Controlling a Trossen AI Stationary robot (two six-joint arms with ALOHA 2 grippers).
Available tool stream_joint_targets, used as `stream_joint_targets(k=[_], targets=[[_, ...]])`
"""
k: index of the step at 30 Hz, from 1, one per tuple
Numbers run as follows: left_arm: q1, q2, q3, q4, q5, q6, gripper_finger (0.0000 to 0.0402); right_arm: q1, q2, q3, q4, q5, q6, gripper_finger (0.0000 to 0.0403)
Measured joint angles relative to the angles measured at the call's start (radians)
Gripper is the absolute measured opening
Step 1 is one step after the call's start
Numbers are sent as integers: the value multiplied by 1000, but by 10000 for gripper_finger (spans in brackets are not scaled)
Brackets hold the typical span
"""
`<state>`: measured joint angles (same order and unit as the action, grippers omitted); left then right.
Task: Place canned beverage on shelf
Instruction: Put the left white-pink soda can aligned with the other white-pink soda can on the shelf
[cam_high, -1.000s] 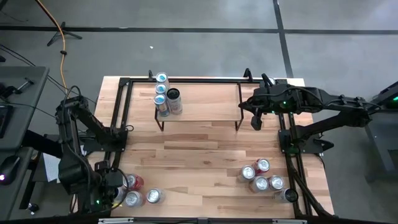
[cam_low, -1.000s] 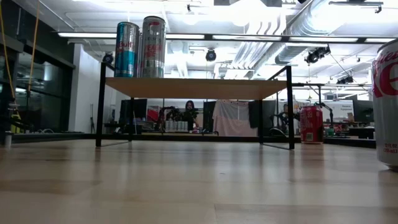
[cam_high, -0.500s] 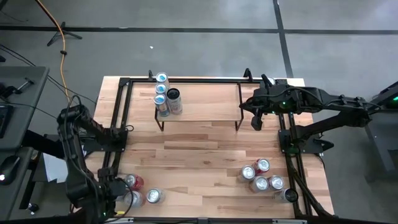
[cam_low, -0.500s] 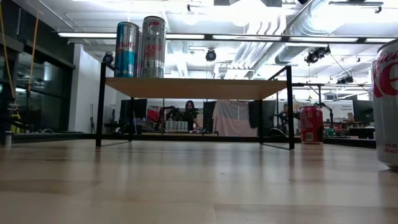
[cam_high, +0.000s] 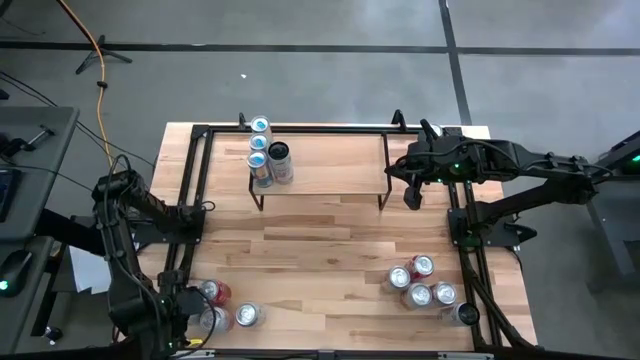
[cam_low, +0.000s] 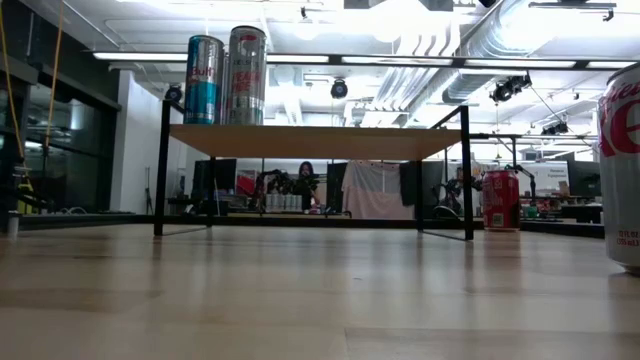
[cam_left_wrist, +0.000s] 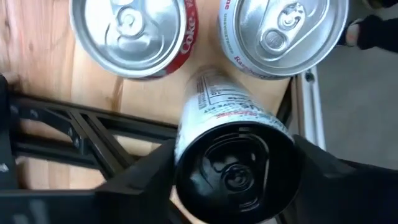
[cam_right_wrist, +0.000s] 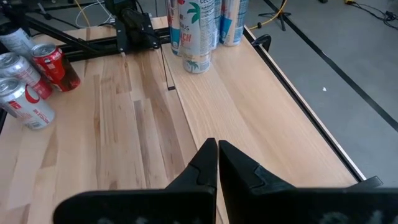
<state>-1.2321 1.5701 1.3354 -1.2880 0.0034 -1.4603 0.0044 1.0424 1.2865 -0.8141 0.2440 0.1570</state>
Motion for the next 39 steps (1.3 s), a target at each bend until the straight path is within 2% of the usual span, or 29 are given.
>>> stream_joint_targets(k=[2,6,13,18,22,28,32,35,39], targets=[[0,-32,0,-4,17,-33,155,0,0,0,1,0,0,0],[0,-142,0,-5,33,-98,154,0,0,0,1,0,-5,0],[23,-424,0,30,20,-161,154,0,0,0,2,0,-8,0],[118,-607,1,72,-104,-180,154,0,0,0,34,-36,0,0],[277,-663,1,79,-183,-37,154,3,0,0,117,-136,24,0],[525,-628,1,167,-136,248,154,27,29,1,323,-193,97,10],[666,-572,1,245,-112,375,154,60,93,1,486,-226,105,65],[762,-528,1,314,-99,459,154,89,161,17,566,-248,115,136],[863,-472,1,396,-64,586,154,119,257,82,549,-249,125,239]])
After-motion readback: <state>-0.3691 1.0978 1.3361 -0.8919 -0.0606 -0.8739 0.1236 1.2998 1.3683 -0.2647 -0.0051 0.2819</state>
